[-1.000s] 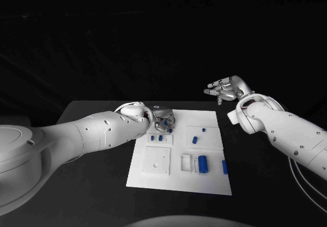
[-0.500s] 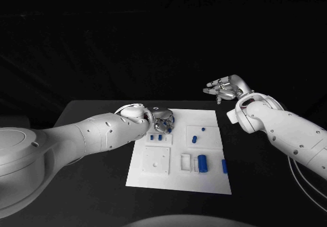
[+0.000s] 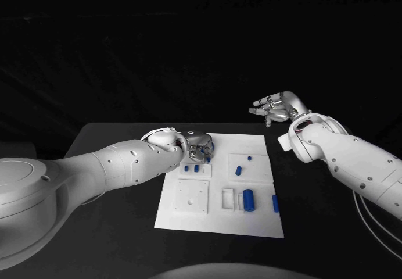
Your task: Assemble the parts on the task board
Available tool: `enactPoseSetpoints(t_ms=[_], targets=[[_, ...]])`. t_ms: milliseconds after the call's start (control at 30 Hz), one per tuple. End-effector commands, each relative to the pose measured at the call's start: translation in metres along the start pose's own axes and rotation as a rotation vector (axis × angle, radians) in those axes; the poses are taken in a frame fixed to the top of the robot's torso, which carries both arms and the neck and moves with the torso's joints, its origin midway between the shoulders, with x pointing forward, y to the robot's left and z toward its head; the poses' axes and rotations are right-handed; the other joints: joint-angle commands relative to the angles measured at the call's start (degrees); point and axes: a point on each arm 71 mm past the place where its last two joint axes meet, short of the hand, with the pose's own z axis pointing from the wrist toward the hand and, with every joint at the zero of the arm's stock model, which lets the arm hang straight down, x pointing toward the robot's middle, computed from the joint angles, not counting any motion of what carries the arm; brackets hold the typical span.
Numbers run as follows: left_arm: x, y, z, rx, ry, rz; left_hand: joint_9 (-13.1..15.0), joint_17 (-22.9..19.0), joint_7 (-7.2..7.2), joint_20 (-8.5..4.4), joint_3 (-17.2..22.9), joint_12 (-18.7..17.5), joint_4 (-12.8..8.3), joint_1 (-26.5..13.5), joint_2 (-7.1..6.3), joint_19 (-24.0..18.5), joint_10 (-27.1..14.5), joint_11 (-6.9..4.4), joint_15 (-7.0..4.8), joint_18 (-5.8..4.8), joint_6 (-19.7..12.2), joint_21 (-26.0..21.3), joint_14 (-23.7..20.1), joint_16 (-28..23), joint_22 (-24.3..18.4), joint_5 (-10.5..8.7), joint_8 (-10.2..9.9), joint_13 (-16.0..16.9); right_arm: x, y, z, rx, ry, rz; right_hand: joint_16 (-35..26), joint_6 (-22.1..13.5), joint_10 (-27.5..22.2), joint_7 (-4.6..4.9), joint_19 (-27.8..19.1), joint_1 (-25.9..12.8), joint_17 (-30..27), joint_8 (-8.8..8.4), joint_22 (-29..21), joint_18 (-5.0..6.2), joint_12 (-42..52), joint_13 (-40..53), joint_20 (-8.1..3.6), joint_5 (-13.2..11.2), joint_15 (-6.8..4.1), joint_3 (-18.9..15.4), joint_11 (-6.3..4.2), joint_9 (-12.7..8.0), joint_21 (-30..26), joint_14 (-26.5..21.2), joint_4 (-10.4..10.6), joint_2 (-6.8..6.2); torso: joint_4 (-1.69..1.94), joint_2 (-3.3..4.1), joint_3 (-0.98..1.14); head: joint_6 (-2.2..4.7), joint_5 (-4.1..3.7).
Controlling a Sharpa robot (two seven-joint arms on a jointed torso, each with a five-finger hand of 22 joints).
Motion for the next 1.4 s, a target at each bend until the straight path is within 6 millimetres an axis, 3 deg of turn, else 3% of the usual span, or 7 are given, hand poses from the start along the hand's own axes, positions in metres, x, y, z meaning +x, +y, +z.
enactPoseSetpoints(t_ms=[33,267,633,1167,1400], targets=[[0.004,-0.004,0.001,0.005,0.007,-0.019,0.0,0.0,-0.03,-0.49,-0.2,-0.2,0.8,0.1,0.61,0.3,0.9,-0.14,-0.36,-0.68,0.9,-0.4,0.2,0.5,0.9,-0.59,-0.1,0.0,0.001,0.001,0.000,-0.011,0.004,0.001,0.0,-0.1,0.3,0.17,1.7,-0.5,-0.1,-0.18,0.4,1.10,-0.3,0.0,0.32,-0.1,0.47,0.1,0.21,0.0,-0.3,0.1,0.1,-0.15,0.03,-0.02,0.05,-0.03,-0.02],[0.004,-0.003,0.001,-0.007,-0.005,-0.038,0.1,0.2,0.16,-0.70,-0.9,-0.2,1.0,1.4,1.84,1.2,4.5,-0.61,-0.39,-0.68,4.2,-0.3,1.2,0.9,1.1,-0.47,0.0,0.1,0.000,0.002,0.000,-0.013,-0.002,0.001,0.0,0.0,0.2,0.17,1.7,-0.5,-0.1,-0.17,0.4,1.10,-0.3,-0.1,0.32,-0.1,0.47,0.1,0.22,0.0,-0.3,0.1,0.1,-0.14,-0.02,0.00,0.06,-0.05,-0.21],[0.004,-0.003,0.002,-0.015,-0.014,-0.040,0.1,0.5,0.24,-0.73,-2.4,-0.2,-0.4,2.8,3.43,1.0,5.7,-0.85,-0.42,-0.35,5.5,0.9,1.7,0.9,1.2,-0.71,-0.1,0.1,0.000,0.002,0.000,-0.017,-0.007,0.003,0.0,0.0,0.2,0.17,1.7,-0.5,-0.1,-0.17,0.4,1.10,-0.3,-0.1,0.32,-0.1,0.47,0.1,0.22,0.0,-0.3,0.1,0.1,-0.14,0.00,0.00,0.07,-0.09,-0.23],[-0.001,-0.003,-0.004,-0.001,-0.099,-0.093,0.1,1.1,0.15,-0.58,-3.3,-0.2,-1.3,2.5,4.11,1.4,6.4,-0.93,-0.22,0.08,6.3,2.5,2.7,1.9,1.1,-0.55,-0.2,0.1,0.000,0.002,0.000,-0.017,-0.008,0.003,0.0,0.0,0.2,0.17,1.7,-0.5,-0.1,-0.17,0.4,1.10,-0.3,-0.1,0.32,-0.1,0.47,0.1,0.22,0.0,-0.3,0.1,0.1,-0.14,0.10,-0.06,-0.04,0.20,-0.34],[-0.013,0.001,-0.012,-0.006,-0.142,-0.148,0.1,1.2,0.17,-0.49,-3.3,-0.2,-1.3,2.3,4.18,1.5,6.4,-0.90,-0.13,0.21,6.3,2.6,2.9,2.0,1.1,-0.34,-0.1,0.1,-0.002,0.001,0.000,-0.015,-0.010,0.001,0.0,0.0,0.2,0.17,1.7,-0.5,-0.1,-0.17,0.4,1.10,-0.3,-0.1,0.32,-0.1,0.47,0.1,0.22,0.0,-0.3,0.1,0.1,-0.14,0.17,-0.10,-0.05,0.31,-0.33]])
